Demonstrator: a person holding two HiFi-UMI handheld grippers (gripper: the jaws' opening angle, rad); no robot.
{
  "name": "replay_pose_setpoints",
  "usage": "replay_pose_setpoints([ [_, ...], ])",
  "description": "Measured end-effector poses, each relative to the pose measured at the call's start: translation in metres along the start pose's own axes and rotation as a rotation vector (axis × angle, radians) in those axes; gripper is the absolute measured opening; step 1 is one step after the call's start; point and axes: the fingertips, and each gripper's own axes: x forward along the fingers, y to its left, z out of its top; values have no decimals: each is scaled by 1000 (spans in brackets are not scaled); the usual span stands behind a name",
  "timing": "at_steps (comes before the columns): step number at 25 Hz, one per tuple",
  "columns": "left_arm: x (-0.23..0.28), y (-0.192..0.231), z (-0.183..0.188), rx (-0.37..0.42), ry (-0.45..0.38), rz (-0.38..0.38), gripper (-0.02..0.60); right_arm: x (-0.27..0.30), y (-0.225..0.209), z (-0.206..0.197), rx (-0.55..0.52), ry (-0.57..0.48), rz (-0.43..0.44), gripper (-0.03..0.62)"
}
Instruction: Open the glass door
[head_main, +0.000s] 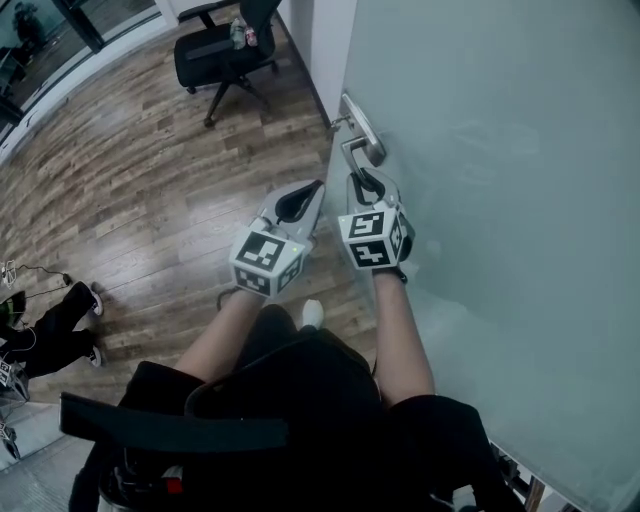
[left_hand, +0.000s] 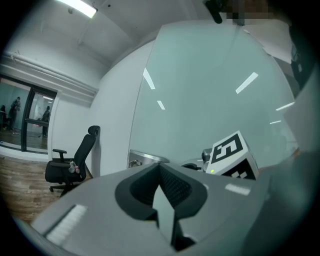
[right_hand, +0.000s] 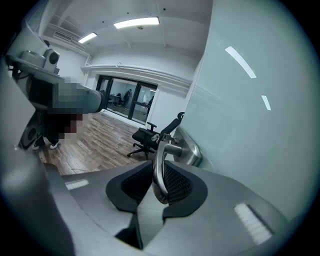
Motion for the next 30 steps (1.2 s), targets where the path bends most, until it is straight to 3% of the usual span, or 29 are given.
replay_pose_setpoints([
  [8,19,2,-5,-2,19,-48,-2,3,-14,-9,14,1,-16,71],
  [20,64,2,4,-6,28,-211,-2,3,-37,-20,13,8,-60,74],
  [30,73,14,3,-11,36,-268,-2,0,-47,-22,31,27,-98,75],
])
